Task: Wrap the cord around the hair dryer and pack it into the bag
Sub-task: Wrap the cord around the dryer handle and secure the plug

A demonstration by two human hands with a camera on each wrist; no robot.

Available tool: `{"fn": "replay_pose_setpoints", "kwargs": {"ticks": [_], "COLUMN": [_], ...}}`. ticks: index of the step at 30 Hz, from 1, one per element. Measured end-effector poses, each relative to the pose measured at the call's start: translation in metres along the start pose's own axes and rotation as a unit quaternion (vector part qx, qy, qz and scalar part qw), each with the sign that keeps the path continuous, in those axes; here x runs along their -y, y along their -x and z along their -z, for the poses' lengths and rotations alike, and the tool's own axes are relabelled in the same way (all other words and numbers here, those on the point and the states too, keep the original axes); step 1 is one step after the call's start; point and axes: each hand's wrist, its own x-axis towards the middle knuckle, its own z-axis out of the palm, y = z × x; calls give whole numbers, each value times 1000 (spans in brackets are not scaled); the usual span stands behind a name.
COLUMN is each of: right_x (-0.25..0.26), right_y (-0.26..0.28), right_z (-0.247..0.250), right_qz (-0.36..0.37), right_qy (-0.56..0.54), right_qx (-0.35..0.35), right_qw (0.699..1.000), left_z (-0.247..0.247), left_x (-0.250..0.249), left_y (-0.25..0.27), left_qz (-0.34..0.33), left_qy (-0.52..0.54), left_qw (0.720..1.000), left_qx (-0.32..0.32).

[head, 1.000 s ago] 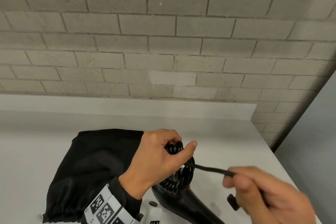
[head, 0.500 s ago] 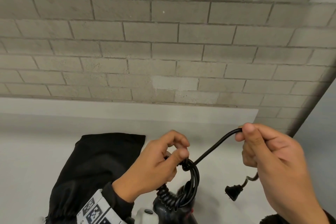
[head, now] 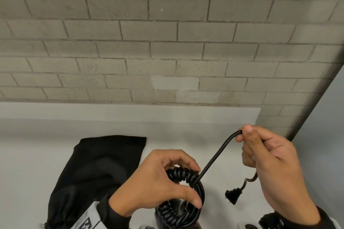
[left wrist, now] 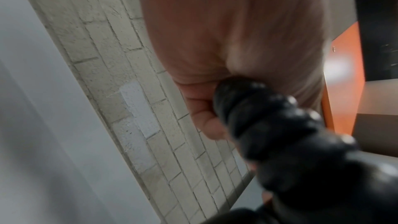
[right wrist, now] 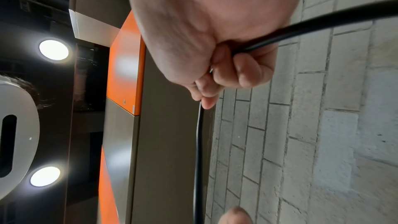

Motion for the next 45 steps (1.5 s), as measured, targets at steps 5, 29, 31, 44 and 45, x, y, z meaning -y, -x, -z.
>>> {"fn": "replay_pose_setpoints", "kwargs": {"ticks": [5,29,31,44,45], "right_x": [8,-110,-134,-125,-112], "right_y": [3,11,18,21,19], "right_z": [1,13,25,19,11], "right_qz": [17,-78,-89,-172,-174], "right_qy": [-7,105,189,90,25], "right_qx": [3,120,165,49,38], "right_qw": [1000,984,964,980,984], "left_z": [1,15,18,28,27], "left_x": [0,15,17,2,-1], "left_y": [0,14,15,8,7], "left_qz": [7,-28,-13,39,36], "left_qy": [0,43,62,-13,-32], "left_qw": [1000,997,994,994,994], "left_qx": [-14,-65,-85,-106,-98]}}
